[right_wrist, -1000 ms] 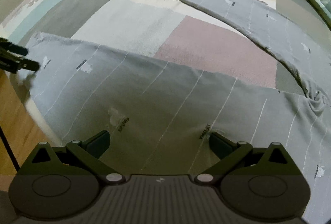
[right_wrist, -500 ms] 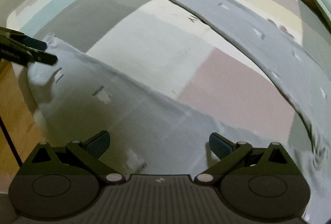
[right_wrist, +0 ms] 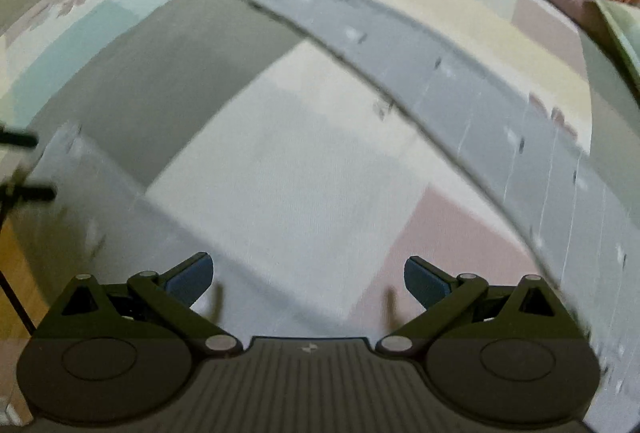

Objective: Fold clothes

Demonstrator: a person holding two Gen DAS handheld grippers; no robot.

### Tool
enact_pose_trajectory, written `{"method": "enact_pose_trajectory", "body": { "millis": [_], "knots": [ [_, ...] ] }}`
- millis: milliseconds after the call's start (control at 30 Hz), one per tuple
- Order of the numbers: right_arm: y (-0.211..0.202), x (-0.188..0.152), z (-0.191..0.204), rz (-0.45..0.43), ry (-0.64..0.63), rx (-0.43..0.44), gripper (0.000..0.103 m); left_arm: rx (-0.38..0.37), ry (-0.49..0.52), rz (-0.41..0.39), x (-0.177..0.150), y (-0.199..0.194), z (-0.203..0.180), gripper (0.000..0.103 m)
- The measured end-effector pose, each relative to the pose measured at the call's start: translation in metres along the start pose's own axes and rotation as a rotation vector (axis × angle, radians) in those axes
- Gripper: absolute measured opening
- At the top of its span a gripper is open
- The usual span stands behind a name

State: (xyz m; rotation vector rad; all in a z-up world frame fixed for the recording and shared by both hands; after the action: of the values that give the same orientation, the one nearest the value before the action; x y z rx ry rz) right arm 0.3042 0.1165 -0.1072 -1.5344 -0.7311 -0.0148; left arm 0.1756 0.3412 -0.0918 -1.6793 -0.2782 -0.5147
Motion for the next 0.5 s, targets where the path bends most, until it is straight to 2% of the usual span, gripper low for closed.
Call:
{"method": "enact_pose_trajectory", "body": {
  "millis": [233, 300, 433, 500],
  "knots": [
    [0.007, 0.033, 0.015, -0.01, -0.064, 0.018, 0.103, 0.01, -0.101, -0.017, -0.005, -0.004, 0.024, 0.079],
    [0.009, 0.035, 0.023, 0.0, -0.076, 0.031, 0.103, 0.001, -0.132, -0.018, -0.007, -0.004, 0.03, 0.073],
    [0.009, 0.041, 0.037, 0.038, -0.075, 0.168, 0.103, -0.046, -0.289, -0.017, -0.014, -0.008, 0.045, 0.067],
    [0.011, 0.048, 0.046, 0.073, -0.086, 0.298, 0.103, -0.086, -0.409, -0.022, -0.021, -0.013, 0.049, 0.067]
  ]
}}
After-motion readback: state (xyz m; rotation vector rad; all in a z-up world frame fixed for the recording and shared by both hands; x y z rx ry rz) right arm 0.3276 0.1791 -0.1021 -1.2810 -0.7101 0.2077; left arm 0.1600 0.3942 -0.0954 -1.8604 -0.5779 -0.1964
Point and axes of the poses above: each gripper's, at about its wrist camera, not at the fingertips, and y roughly the way its jaws point, z to its left, x to its top, the point moved 3 cm from there along y, roughly the way its jaws point, and after that the axes turned 7 degrees about -x, right-handed, at the moved point
